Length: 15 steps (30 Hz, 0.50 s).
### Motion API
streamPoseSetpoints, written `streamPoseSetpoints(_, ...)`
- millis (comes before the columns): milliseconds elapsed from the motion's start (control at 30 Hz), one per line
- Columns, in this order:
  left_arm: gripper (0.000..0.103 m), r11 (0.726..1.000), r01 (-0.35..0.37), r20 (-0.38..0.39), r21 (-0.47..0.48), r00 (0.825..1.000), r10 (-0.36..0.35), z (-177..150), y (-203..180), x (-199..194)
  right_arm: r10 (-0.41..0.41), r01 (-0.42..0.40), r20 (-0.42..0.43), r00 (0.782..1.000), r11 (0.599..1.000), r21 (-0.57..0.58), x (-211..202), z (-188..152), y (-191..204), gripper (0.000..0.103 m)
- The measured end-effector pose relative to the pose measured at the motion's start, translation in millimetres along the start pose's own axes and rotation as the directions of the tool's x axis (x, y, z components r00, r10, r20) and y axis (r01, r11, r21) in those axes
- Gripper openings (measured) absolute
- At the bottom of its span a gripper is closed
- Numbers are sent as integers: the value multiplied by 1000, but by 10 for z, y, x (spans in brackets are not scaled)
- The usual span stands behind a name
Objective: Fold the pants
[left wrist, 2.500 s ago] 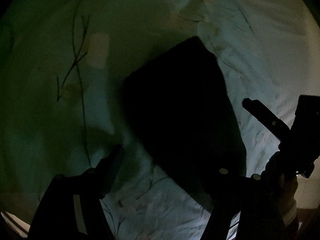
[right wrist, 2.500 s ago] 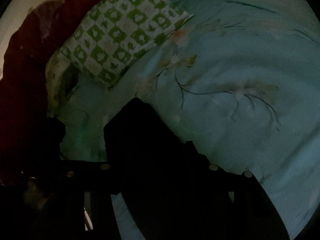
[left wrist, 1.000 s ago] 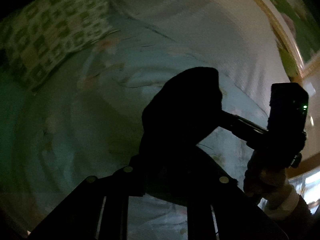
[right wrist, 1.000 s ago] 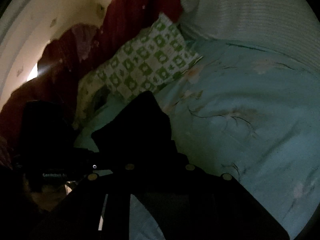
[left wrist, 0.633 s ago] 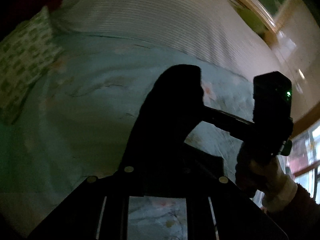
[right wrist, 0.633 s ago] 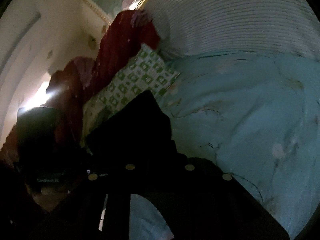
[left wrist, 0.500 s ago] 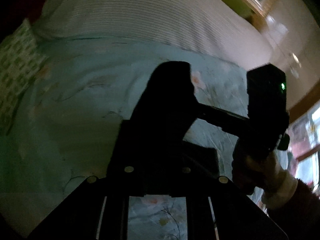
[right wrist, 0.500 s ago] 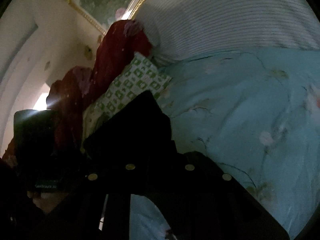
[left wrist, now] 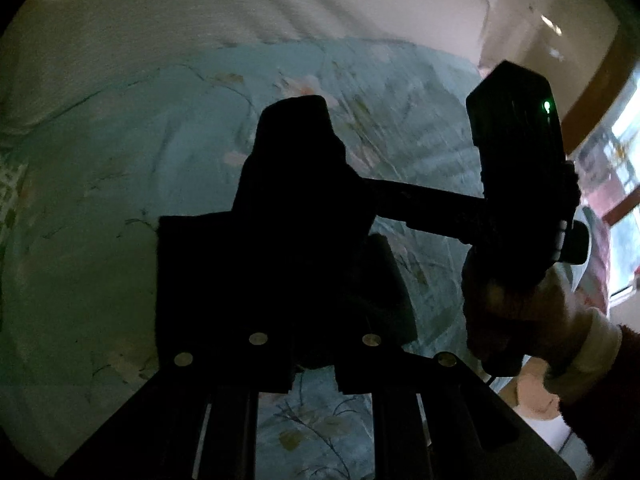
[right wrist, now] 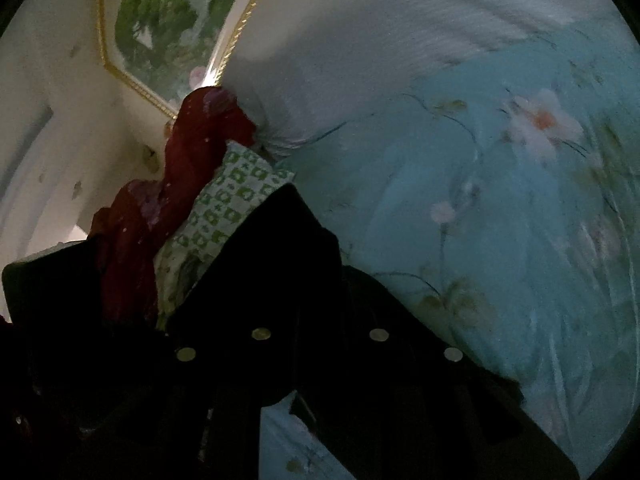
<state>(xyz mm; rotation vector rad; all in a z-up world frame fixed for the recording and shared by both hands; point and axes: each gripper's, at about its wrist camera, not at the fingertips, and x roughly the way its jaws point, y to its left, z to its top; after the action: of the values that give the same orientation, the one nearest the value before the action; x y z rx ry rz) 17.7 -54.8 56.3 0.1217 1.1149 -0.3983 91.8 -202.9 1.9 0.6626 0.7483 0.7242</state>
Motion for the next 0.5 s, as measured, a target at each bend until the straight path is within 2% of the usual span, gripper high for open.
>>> streamPoseSetpoints(367,14,988,-62,-13,138,998,64,-65,-412,475,-74,73,12,997,993,90,-169,-282,-412,17)
streamPoseSetpoints(500,16,983,-65,-36,171,997,72,-114,-460,632,-116,116,-9,993,984,138,-205,-350,-543,22)
